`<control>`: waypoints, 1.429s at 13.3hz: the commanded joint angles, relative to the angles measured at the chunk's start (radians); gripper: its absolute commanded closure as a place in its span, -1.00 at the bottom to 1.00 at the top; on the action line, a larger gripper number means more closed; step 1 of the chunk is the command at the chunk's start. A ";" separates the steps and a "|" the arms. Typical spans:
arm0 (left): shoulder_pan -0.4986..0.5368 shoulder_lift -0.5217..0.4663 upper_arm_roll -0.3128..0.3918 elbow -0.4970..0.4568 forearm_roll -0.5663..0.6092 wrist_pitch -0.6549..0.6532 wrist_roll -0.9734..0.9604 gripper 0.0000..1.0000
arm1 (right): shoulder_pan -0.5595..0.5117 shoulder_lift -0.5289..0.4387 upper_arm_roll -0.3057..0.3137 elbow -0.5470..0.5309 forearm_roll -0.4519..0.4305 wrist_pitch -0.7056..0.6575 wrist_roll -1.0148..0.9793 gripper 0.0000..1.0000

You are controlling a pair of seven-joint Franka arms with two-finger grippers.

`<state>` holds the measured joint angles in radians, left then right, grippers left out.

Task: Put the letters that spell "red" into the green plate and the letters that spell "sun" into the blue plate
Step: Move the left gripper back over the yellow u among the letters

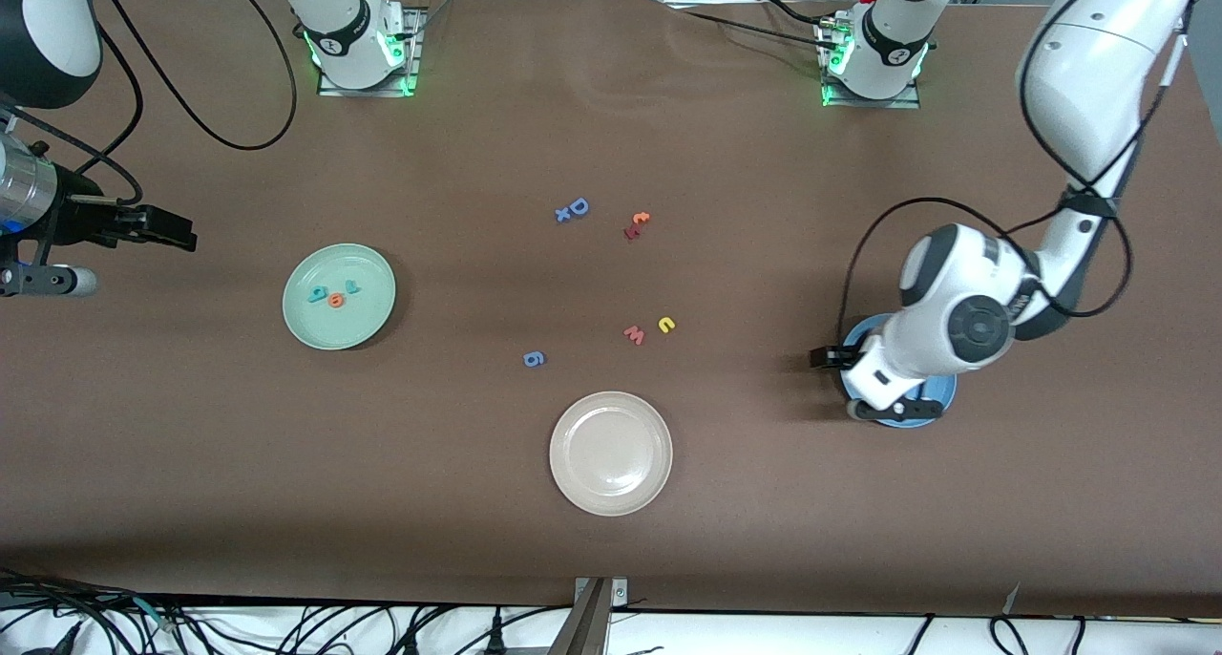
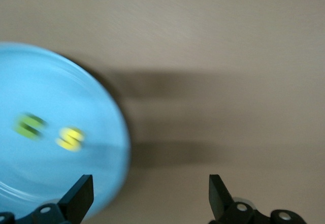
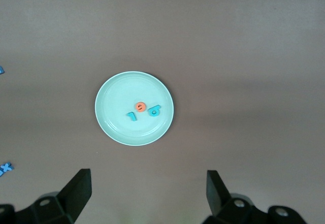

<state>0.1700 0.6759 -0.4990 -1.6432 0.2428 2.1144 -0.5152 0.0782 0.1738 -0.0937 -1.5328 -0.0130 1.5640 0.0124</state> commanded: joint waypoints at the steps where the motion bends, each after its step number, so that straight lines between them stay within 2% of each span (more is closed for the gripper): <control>1: -0.108 0.007 0.007 0.020 -0.056 -0.024 -0.207 -1.00 | -0.003 -0.017 0.002 -0.015 -0.012 -0.005 -0.017 -1.00; 4: -0.197 0.011 0.007 0.025 -0.056 -0.008 -0.446 -1.00 | -0.003 -0.017 0.002 -0.015 -0.012 -0.005 -0.019 -1.00; 10: -0.342 0.063 0.028 0.014 -0.011 0.180 -0.846 -1.00 | -0.003 -0.017 0.002 -0.015 -0.012 -0.005 -0.019 -1.00; 15: -0.376 0.120 0.037 0.026 0.066 0.232 -0.930 -1.00 | -0.003 -0.017 0.002 -0.015 -0.012 -0.005 -0.019 -1.00; 19: -0.451 0.126 0.105 0.026 0.066 0.254 -0.957 -0.99 | -0.003 -0.017 0.002 -0.015 -0.012 -0.005 -0.019 -1.00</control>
<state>-0.2267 0.7896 -0.4338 -1.6435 0.2743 2.3609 -1.4264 0.0782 0.1738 -0.0941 -1.5328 -0.0132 1.5639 0.0122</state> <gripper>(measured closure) 0.000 0.000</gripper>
